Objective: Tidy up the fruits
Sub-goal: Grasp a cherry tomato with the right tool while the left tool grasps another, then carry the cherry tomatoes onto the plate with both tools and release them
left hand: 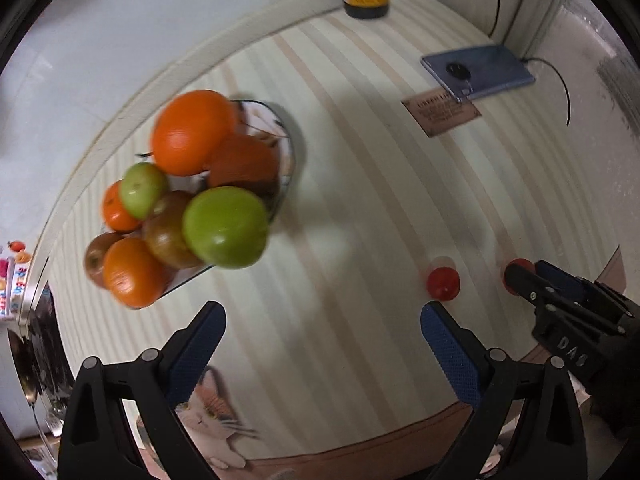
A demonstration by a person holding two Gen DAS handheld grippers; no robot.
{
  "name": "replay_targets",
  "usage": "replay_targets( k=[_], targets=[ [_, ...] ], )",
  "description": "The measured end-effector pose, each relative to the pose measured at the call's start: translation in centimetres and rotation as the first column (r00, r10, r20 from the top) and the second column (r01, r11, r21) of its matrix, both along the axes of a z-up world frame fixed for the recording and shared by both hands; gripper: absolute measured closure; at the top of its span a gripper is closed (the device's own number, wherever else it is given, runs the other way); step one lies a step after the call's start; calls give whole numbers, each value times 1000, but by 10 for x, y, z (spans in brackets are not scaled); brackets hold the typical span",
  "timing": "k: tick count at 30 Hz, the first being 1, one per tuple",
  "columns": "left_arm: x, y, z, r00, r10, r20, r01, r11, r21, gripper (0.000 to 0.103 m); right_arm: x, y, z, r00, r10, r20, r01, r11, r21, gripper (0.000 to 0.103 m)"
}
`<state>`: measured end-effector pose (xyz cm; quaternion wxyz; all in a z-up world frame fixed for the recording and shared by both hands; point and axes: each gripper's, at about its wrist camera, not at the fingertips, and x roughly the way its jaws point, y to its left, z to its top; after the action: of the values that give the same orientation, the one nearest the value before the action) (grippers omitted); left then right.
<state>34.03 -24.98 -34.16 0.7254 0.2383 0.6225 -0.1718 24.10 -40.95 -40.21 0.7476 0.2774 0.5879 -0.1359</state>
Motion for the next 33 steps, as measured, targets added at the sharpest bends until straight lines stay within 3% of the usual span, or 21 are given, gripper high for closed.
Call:
replay_targets(
  k=[3, 8, 15, 17, 20, 26, 30, 33],
  targets=[
    [4, -9, -13, 999, -6, -45, 6, 1000, -7, 3, 1, 1, 0, 1000, 23, 8, -23, 999, -27, 70],
    [4, -25, -38, 989, -36, -146, 27, 998, -61, 3, -12, -14, 8, 999, -27, 32, 28, 999, -18, 70],
    [-7, -53, -59, 969, -82, -231, 57, 992, -116, 37, -23, -33, 17, 998, -63, 27, 64, 998, -24, 70],
    [-9, -58, -63, 966, -92, -243, 65, 991, -119, 41, -28, -38, 20, 997, -71, 25, 72, 997, -26, 70],
    [-11, -62, -63, 967, -104, -234, 75, 989, -128, 45, -33, -43, 22, 996, -83, 24, 84, 996, -30, 70],
    [-16, -66, -61, 968, -121, -220, 92, 986, -139, 72, -37, -42, 26, 995, -94, 36, 95, 995, -35, 69],
    [-14, -70, -58, 971, -110, -213, 80, 986, -145, 80, -36, -41, 30, 995, -88, 44, 90, 995, -41, 69],
    [-20, -66, -60, 970, -95, -223, 61, 986, -157, 80, -36, -40, 33, 995, -87, 51, 89, 995, -43, 69]
  ],
)
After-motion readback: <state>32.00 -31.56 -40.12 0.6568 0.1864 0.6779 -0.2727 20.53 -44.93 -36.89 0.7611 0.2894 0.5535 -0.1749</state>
